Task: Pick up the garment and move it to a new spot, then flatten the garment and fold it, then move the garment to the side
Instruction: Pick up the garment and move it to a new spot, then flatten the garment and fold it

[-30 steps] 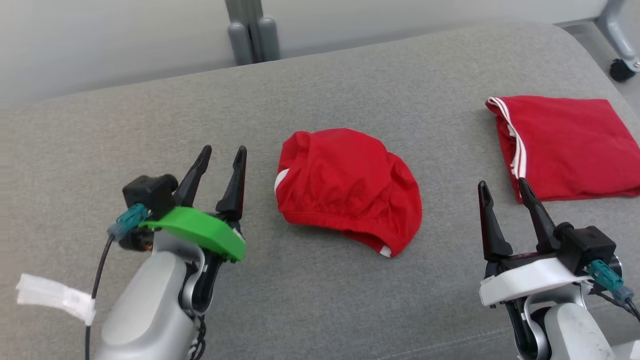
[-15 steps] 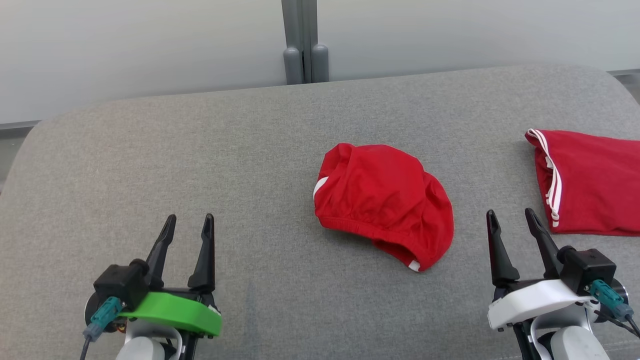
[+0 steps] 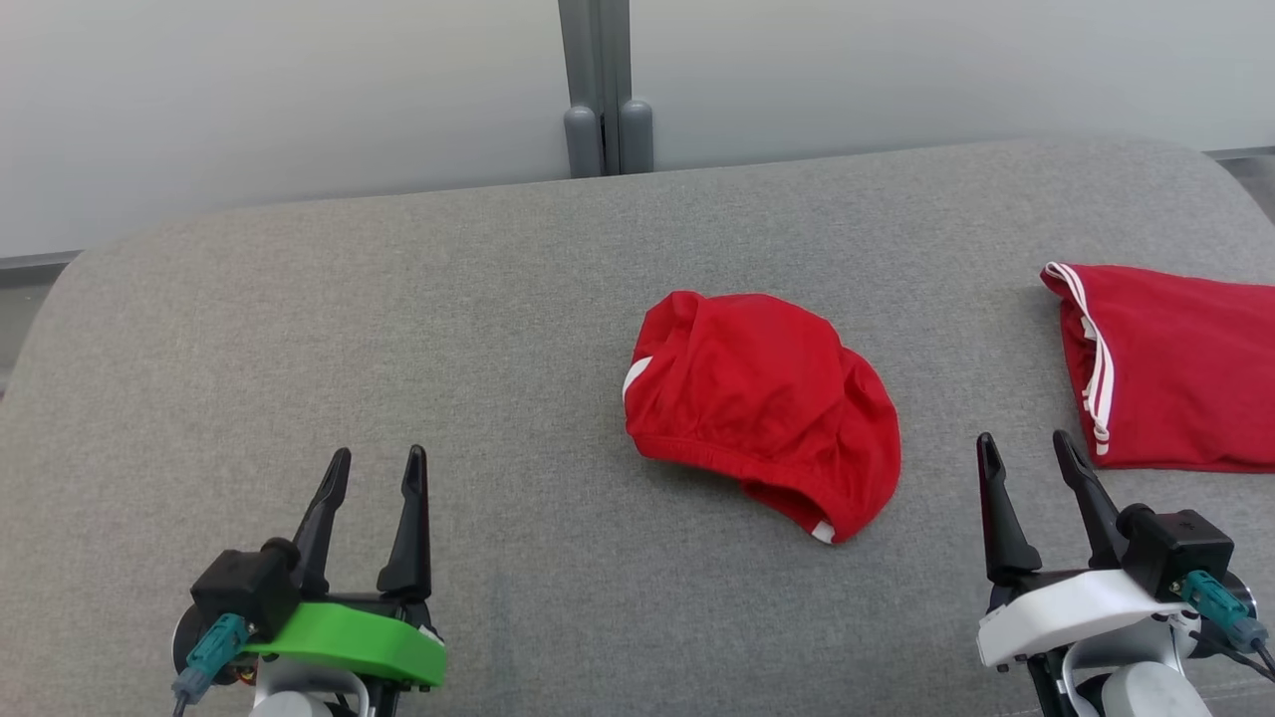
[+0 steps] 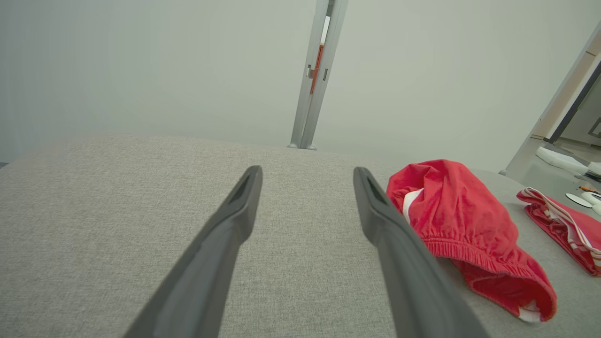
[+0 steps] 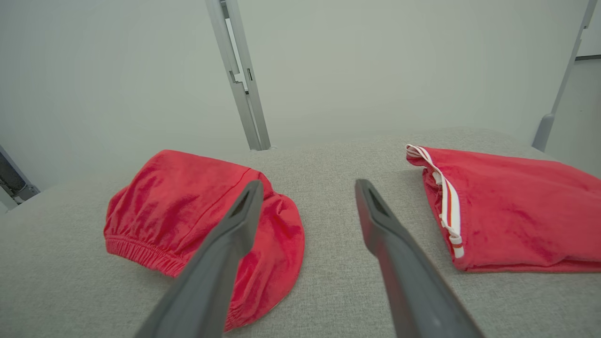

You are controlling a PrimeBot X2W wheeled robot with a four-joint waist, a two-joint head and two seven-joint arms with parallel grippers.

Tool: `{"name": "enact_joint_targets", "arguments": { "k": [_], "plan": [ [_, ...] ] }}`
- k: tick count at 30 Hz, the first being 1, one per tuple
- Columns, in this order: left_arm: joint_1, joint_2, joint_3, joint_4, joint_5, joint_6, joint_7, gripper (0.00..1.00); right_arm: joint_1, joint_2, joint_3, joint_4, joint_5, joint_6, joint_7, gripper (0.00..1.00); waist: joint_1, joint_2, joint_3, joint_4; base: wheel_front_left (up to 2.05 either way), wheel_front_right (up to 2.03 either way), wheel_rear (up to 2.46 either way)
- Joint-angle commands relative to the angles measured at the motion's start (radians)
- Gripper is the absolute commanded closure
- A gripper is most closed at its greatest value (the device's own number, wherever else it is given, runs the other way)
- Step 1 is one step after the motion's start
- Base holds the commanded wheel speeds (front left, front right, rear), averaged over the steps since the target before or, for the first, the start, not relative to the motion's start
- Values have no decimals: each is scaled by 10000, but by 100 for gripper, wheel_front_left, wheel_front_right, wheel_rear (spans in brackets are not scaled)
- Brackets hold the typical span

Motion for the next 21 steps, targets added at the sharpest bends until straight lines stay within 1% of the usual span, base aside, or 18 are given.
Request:
{"name": "enact_joint_targets", "arguments": {
  "k": [1, 7, 12, 14, 16, 19, 21],
  "plan": [
    [-76, 10, -32, -32, -34, -35, 3, 0, 4, -17, 15, -8, 73, 2, -30, 0, 0, 0, 20, 25, 0, 0, 0],
    [-188, 8, -117, -62, -85, -37, 3, 0, -84, -18, 98, 11, 70, 2, -31, 0, 0, 0, 57, 70, 0, 0, 0],
    [-435, 88, -777, 410, -211, -38, 1, 0, -154, -17, 171, -40, 99, 2, -18, 0, 0, 0, 181, 22, 0, 0, 0],
    [-637, 83, -1348, 727, -503, -39, 3, 0, -197, -17, 244, -19, 95, 2, -7, 0, 0, 0, 258, -70, 0, 0, 0],
    [-957, 149, -2136, 1040, -750, -39, 3, 0, -267, -18, 322, 27, 99, 2, 0, 0, 0, 0, 318, -252, 0, 0, 0],
    [-1563, 247, -3613, 1422, -1453, -36, 398, 0, -429, -17, 460, 46, 149, 2, -41, 0, 0, 0, 453, -617, 0, 0, 0],
    [-1919, 301, -4374, 1637, -1925, -32, 700, 0, -502, -15, 590, 73, 197, 2, -58, 0, 0, 0, 559, -915, 0, 0, 0]
  ]
}}
